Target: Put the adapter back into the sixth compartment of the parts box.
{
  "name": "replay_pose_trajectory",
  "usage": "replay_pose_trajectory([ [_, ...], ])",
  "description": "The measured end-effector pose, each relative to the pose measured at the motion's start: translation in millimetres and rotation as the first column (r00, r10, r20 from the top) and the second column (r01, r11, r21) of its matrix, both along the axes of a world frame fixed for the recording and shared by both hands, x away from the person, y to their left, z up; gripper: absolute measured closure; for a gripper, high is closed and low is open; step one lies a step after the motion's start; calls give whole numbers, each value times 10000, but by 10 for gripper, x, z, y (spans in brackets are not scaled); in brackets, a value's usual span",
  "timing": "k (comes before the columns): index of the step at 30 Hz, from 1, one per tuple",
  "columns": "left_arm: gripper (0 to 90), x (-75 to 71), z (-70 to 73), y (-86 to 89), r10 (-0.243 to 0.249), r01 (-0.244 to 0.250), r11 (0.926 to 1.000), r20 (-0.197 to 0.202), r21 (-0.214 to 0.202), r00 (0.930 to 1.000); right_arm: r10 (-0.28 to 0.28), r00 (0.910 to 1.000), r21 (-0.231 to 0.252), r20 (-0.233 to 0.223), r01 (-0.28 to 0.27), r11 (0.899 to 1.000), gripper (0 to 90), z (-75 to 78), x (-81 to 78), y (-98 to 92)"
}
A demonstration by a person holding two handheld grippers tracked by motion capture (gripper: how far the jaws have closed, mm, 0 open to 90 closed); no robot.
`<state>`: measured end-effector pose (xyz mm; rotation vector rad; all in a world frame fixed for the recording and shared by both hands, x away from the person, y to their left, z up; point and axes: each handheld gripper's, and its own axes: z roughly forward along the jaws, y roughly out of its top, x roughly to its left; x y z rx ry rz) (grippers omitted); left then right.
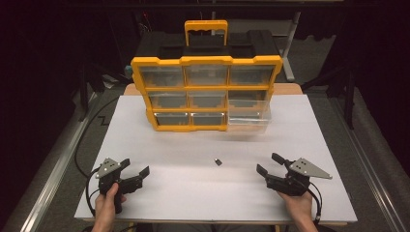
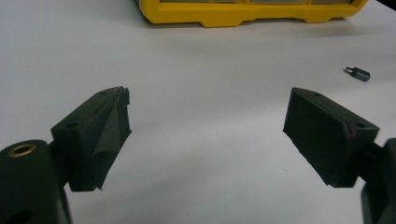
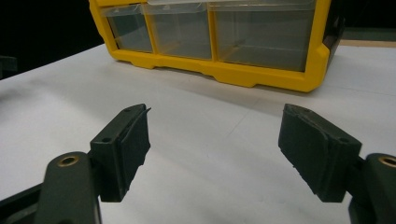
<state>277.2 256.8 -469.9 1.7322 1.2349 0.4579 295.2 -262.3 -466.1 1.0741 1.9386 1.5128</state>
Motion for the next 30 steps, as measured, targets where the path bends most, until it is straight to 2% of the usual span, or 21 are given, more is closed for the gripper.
replay_pose_trajectory([
  [8,155,16,-1,-9,24,-24,10000,16,4,10000,71,10000,-223,8,-71,9997,252,28,28,65],
  [18,155,14,-1,-24,-108,107,9998,42,170,9999,612,9980,-552,133,-604,9966,254,76,121,329],
  [30,155,-5,11,-29,-127,124,9996,122,266,9998,916,9958,-434,-40,-917,9948,261,87,174,474],
])
